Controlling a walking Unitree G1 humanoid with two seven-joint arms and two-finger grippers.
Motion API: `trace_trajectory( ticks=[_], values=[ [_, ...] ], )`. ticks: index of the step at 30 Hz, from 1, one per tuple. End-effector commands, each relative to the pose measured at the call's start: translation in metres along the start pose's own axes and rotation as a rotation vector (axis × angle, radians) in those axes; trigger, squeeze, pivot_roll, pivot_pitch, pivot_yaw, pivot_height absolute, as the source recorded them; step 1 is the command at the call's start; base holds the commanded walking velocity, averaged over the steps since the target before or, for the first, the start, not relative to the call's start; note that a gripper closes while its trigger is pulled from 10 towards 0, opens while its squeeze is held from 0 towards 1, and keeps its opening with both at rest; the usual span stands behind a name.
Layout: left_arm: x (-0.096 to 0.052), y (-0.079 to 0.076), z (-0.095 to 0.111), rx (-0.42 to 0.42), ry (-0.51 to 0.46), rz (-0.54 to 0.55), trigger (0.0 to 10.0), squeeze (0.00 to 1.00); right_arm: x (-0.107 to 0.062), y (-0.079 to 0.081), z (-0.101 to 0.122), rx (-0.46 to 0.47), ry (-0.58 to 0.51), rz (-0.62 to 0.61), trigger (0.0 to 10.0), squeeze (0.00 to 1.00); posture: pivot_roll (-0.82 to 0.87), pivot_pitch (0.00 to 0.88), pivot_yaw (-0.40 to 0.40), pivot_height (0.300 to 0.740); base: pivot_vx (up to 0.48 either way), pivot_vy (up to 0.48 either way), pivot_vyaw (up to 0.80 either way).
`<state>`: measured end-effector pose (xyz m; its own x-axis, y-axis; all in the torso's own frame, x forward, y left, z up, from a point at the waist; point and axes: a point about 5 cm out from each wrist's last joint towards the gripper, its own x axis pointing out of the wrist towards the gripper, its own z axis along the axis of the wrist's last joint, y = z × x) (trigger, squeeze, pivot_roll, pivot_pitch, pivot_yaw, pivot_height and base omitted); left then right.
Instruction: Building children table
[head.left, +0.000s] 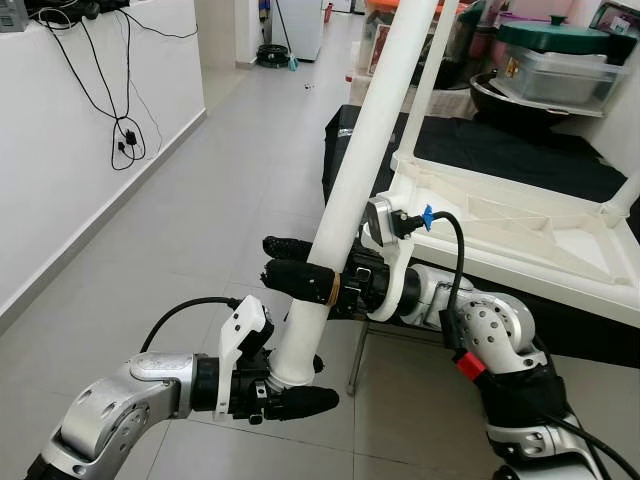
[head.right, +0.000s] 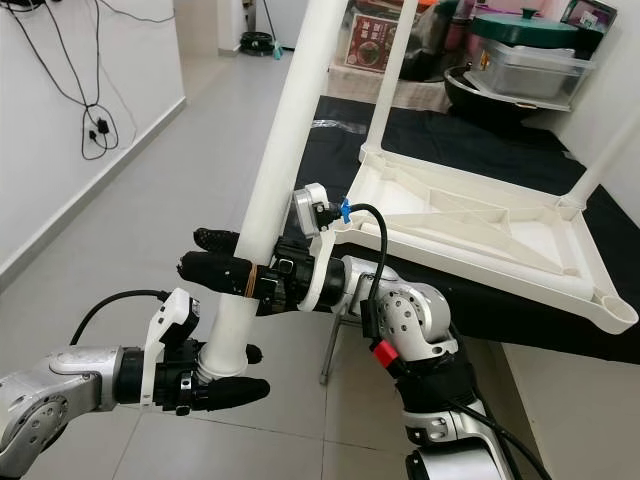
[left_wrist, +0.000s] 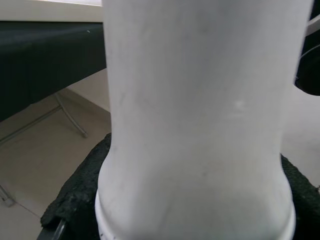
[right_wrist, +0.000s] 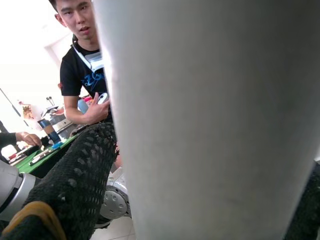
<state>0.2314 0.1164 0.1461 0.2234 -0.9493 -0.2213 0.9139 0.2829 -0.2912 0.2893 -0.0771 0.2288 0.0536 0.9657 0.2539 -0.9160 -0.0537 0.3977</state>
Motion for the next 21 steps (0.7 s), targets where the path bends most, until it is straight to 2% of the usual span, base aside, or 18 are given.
trace_trajectory(
  ticks=[1, 14, 15, 17, 18, 21],
  values=[
    [0.0051, -0.0062, -0.0063, -0.014, 0.031, -0.051, 10.0, 0.0, 0.0047, 0.0031, -0.0028, -0.017, 0.023, 0.021, 10.0, 0.0, 0.07, 0.044, -0.102, 0.74, 0.0, 0.0, 0.0],
    [0.0035, -0.004, -0.0062, -0.039, 0.01, -0.056, 10.0, 0.0, 0.0092, 0.0061, -0.0111, -0.022, 0.051, 0.039, 10.0, 0.0, 0.07, 0.045, -0.103, 0.74, 0.0, 0.0, 0.0],
    [0.0032, -0.0034, -0.0063, -0.041, 0.01, -0.056, 10.0, 0.0, 0.0097, 0.0063, -0.0115, -0.025, 0.055, 0.041, 1.3, 0.0, 0.06, 0.046, -0.103, 0.74, 0.0, 0.0, 0.0],
    [0.0032, -0.0034, -0.0063, -0.041, 0.01, -0.056, 10.0, 0.0, 0.0097, 0.0063, -0.0115, -0.025, 0.055, 0.041, 1.3, 0.0, 0.06, 0.046, -0.103, 0.74, 0.0, 0.0, 0.0],
    [0.0027, -0.003, -0.0066, -0.041, 0.012, -0.055, 10.0, 0.0, 0.01, 0.0066, -0.0118, -0.025, 0.057, 0.043, 0.0, 0.0, 0.07, 0.044, -0.104, 0.74, 0.0, 0.0, 0.0],
    [0.0015, -0.003, -0.0085, -0.043, 0.017, -0.056, 10.0, 0.0, 0.011, 0.0081, -0.0118, -0.023, 0.054, 0.056, 0.0, 0.0, 0.06, 0.045, -0.102, 0.74, 0.0, 0.0, 0.0]
  ],
)
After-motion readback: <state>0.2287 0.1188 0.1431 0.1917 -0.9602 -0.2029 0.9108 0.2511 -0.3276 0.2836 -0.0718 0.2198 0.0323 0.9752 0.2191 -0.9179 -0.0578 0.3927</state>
